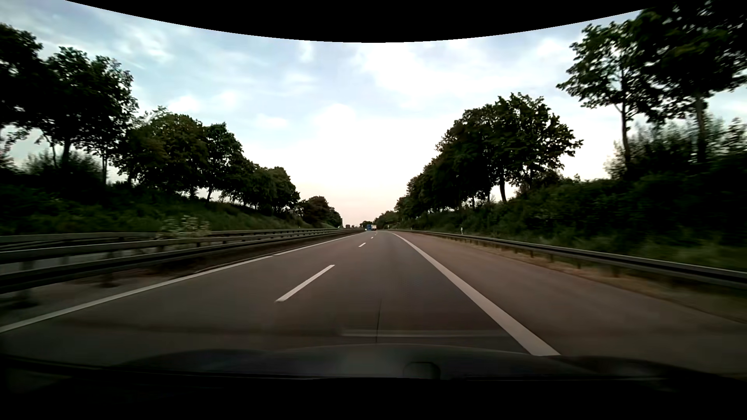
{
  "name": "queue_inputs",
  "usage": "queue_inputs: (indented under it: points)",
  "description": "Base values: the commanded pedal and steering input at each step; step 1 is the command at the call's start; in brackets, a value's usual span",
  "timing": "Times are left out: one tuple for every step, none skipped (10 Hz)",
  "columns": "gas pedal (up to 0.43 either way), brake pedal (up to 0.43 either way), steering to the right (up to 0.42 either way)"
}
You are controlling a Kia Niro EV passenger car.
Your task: Follow the waypoints while adhering to traffic rules and regulations
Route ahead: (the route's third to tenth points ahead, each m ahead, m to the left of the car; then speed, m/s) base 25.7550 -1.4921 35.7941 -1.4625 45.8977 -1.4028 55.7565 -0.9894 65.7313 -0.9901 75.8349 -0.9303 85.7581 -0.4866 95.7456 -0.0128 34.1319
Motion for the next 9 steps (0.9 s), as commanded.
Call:
queue_inputs:
  points:
    - [0.28,0.006,-0.005]
    - [0.28,0.006,-0.005]
    - [0.28,0.006,-0.005]
    - [0.28,0.006,-0.005]
    - [0.28,0.006,-0.005]
    - [0.28,0.006,-0.005]
    - [0.28,0.006,-0.005]
    - [0.28,0.006,-0.005]
    - [0.28,0.006,-0.005]
